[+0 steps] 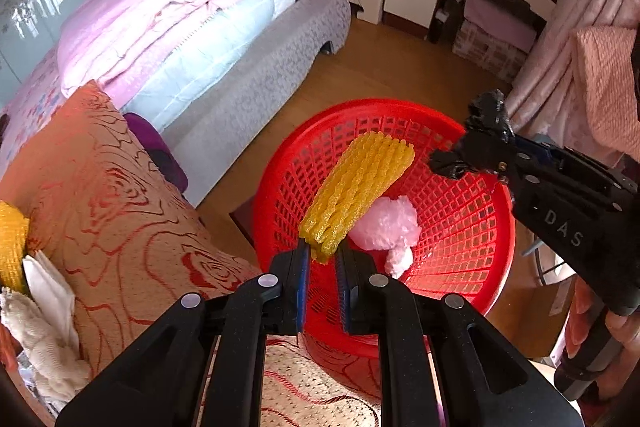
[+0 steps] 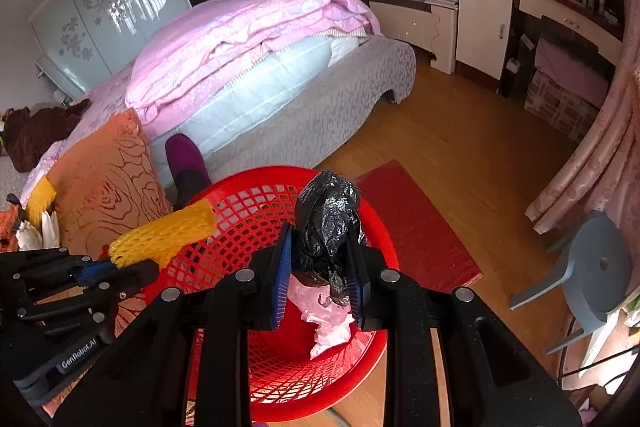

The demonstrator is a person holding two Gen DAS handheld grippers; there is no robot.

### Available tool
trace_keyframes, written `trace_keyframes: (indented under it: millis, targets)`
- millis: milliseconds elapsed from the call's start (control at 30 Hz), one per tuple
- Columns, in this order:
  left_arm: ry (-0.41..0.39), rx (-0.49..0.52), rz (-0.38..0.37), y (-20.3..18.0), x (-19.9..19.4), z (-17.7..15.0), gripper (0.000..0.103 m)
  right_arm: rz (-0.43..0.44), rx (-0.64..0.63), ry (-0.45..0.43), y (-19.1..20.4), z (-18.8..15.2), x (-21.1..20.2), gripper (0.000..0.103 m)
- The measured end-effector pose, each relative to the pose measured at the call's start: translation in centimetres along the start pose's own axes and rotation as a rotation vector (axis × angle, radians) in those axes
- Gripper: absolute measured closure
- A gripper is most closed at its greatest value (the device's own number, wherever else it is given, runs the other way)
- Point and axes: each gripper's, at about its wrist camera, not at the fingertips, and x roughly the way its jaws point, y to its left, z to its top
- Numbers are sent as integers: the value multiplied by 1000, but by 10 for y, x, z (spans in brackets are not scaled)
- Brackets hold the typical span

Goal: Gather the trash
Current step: 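Carry both items over the red wastebasket and open both tools to drop them, then return both tools to the tablecloth and grasp the black plastic bag with the left tool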

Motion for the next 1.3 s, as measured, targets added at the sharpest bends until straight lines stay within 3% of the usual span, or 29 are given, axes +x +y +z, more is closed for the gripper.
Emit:
trace_keyframes:
  millis: [167,200,333,433,833,900,1033,1167,1300]
  targets:
    - [23,3,-15,-2,6,-4,88,1,16,8,0,-1,1,55]
    - [25,0,-19,-1,6,-5,83,1,22,4,0,-1,0,51]
    - [13,-13,-9,3,2,-9,58,-3,21,-5,0,-1,-5,50]
    - [2,-32,-18,6,-5,-11,50,-8,11,-15,1,-1,-8,50]
    - [-128,-110,-8,32,-49,-27,38,-31,-58,-119,23,1,-45,49]
    - [-156,-121,3,40,-60,-32,37,-22,-60,-137,27,1,-52,41]
    - [-210,-137,29,52,-81,-40,34,6,-82,-167,40,1,-65,39]
    - [-260,-161,63,70,-104,-53,32,44,-109,-195,60,-1,-78,30]
    - [-290,-195,91,90,-122,-66,31,86,-146,-209,86,-3,-88,30]
